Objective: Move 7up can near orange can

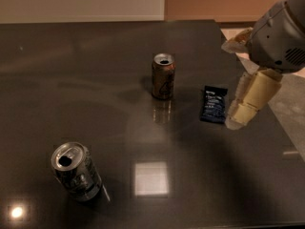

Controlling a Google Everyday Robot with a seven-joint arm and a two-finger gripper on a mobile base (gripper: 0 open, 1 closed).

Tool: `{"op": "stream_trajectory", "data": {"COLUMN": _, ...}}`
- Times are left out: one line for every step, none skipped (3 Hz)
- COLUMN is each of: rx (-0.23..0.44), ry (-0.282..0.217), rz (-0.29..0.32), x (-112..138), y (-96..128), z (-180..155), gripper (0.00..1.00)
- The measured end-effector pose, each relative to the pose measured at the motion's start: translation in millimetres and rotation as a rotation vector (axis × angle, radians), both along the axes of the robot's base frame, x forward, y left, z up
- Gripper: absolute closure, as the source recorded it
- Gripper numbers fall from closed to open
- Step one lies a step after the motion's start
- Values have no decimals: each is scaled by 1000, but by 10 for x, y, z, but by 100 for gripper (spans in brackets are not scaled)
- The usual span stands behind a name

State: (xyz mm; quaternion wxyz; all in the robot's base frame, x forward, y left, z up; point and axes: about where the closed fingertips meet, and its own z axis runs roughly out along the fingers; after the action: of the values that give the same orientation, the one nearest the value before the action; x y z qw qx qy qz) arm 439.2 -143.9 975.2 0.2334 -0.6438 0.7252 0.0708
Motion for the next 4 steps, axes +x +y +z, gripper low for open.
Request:
{"op": "stream_trajectory", "data": {"rx": 123, "ry": -11, "rz": 120, "x": -128, "y": 566, "z": -23, "gripper": 0}}
{"op": "stream_trajectory", "data": {"rx": 198, "ry": -14, "rz": 205, "x": -243, "y": 958, "z": -39, "gripper": 0}}
{"op": "stream_trajectory", "data": {"rx": 255, "ry": 9, "rz": 362, "x": -535, "y": 1720, "z": -199, "gripper": 0}}
{"op": "stream_trajectory", "data": {"rx": 215, "ry": 33, "rz": 457, "x": -813, "y": 2187, "z": -413, "gripper": 0}}
